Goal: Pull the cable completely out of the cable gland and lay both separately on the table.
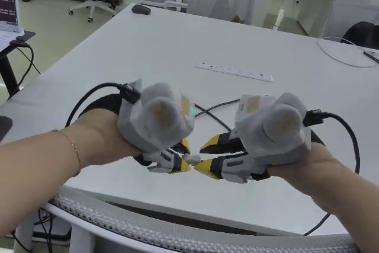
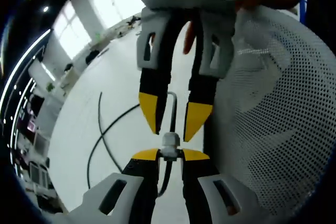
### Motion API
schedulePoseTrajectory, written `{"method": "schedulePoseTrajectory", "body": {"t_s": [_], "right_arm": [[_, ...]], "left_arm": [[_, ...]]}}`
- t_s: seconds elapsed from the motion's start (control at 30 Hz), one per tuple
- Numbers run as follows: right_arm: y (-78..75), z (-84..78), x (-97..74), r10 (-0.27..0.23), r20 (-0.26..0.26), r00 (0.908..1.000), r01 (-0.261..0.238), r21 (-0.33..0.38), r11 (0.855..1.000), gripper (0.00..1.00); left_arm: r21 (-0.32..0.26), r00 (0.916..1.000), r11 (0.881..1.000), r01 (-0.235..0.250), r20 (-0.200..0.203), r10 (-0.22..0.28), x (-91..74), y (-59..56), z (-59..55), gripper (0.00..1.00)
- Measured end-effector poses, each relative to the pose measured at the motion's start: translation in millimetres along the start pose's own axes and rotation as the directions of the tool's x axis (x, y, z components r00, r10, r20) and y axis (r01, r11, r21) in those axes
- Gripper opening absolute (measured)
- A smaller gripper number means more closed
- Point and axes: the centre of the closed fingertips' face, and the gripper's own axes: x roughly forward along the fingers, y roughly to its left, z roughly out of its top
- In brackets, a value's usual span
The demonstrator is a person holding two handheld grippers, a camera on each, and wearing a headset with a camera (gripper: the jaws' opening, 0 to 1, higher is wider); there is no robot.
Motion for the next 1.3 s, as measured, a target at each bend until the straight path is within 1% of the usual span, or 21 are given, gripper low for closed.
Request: {"method": "schedulePoseTrajectory", "body": {"t_s": [0.13,0.2,0.27,0.33,0.47,0.53,0.57,0.63,0.7,0.73,0.8,0.83,0.9,0.93,0.97,1.0,1.03,1.13,1.17,1.23,1.3], "right_arm": [[1.4,-3.3,-0.6,0.035,0.007,0.9994,-0.035,0.096,0.995,0.2],[1.7,-4.2,-1.0,0.04,0.012,0.9991,-0.041,0.127,0.991,0.18],[1.0,-5.2,-2.2,0.031,0.013,0.9994,-0.033,0.126,0.992,0.13],[3.7,-6.2,-1.1,0.029,0.007,0.9995,-0.03,0.129,0.991,0.13],[6.0,-9.6,2.6,0.005,-0.046,0.9989,-0.007,-0.052,0.999,0.12],[6.6,-7.8,3.1,-0.005,-0.047,0.9989,0.0,-0.107,0.994,0.12],[7.1,-7.4,3.4,-0.006,-0.049,0.9988,0.0,-0.126,0.992,0.12],[7.0,-6.3,4.2,-0.011,-0.046,0.9989,0.003,-0.186,0.983,0.12],[9.1,-6.5,5.3,-0.005,-0.05,0.9987,-0.007,-0.236,0.972,0.12],[11.6,-6.7,5.9,0.005,-0.053,0.9986,-0.019,-0.264,0.964,0.12],[12.5,-4.7,7.5,-0.007,-0.053,0.9986,-0.012,-0.352,0.936,0.12],[16.2,-5.4,8.1,0.004,-0.066,0.9978,-0.03,-0.399,0.916,0.12],[19.7,-6.5,9.0,0.014,-0.07,0.9975,-0.04,-0.386,0.921,0.12],[21.0,-7.4,10.1,0.02,-0.074,0.9971,-0.048,-0.395,0.917,0.12],[21.8,-7.7,11.2,0.024,-0.08,0.9965,-0.052,-0.371,0.927,0.12],[21.2,-8.5,11.1,0.018,-0.082,0.9965,-0.043,-0.318,0.947,0.13],[17.5,-9.0,10.5,0.005,-0.088,0.9961,-0.029,-0.275,0.961,0.13],[10.4,-13.4,7.7,-0.012,-0.096,0.9953,-0.01,-0.224,0.975,0.14],[11.2,-18.2,7.9,-0.001,-0.112,0.9937,-0.02,-0.184,0.983,0.15],[8.5,-21.8,8.8,-0.019,-0.13,0.9913,-0.009,-0.215,0.977,0.18],[7.7,-24.1,9.6,-0.031,-0.146,0.9888,-0.004,-0.231,0.973,0.12]], "left_arm": [[0.174,0.9985,0.983,-0.051,-0.009,0.053,-0.5,0.8,9.8,0.16],[0.224,0.9973,0.972,-0.073,0.005,0.074,-1.7,2.7,15.3,0.16],[0.256,0.9971,0.964,-0.07,-0.011,0.075,-0.6,0.8,13.4,0.16],[0.255,0.9974,0.965,-0.063,-0.019,0.07,1.3,-0.2,12.2,0.16],[0.123,0.9999,0.992,-0.016,0.0,0.017,3.9,-3.6,9.1,0.16],[-0.01,0.9994,1.0,0.013,0.033,-0.012,2.5,-2.6,7.7,0.16],[-0.096,0.9977,0.995,0.04,0.058,-0.035,1.8,-2.2,7.0,0.16],[-0.16,0.9952,0.985,0.067,0.081,-0.054,1.2,-1.4,5.9,0.16],[-0.232,0.9906,0.967,0.109,0.106,-0.086,0.6,-3.3,4.7,0.16],[-0.289,0.9855,0.946,0.149,0.122,-0.118,0.1,-7.0,2.0,0.16],[-0.314,0.9842,0.937,0.153,0.134,-0.116,-1.2,-5.1,0.7,0.16],[-0.341,0.982,0.924,0.171,0.136,-0.131,-2.4,-8.4,0.6,0.16],[-0.374,0.9747,0.903,0.21,0.153,-0.163,-2.1,-13.9,-0.3,0.16],[-0.377,0.9738,0.901,0.215,0.152,-0.169,-1.4,-14.6,-2.0,0.16],[-0.378,0.9742,0.901,0.215,0.149,-0.17,-0.9,-15.5,-2.3,0.16],[-0.373,0.9756,0.904,0.209,0.142,-0.167,-0.5,-16.3,-2.3,0.16],[-0.35,0.9793,0.917,0.192,0.129,-0.156,-0.1,-15.7,-2.6,0.16],[-0.235,0.996,0.968,0.089,0.034,-0.083,0.2,-5.7,-12.4,0.17],[-0.207,0.9974,0.976,0.072,0.023,-0.069,0.8,-3.8,-13.0,0.17],[-0.18,0.9976,0.982,0.063,0.039,-0.057,0.0,-4.0,-5.7,0.17],[-0.191,0.9974,0.98,0.062,0.049,-0.054,0.2,-3.4,-2.0,0.17]]}}
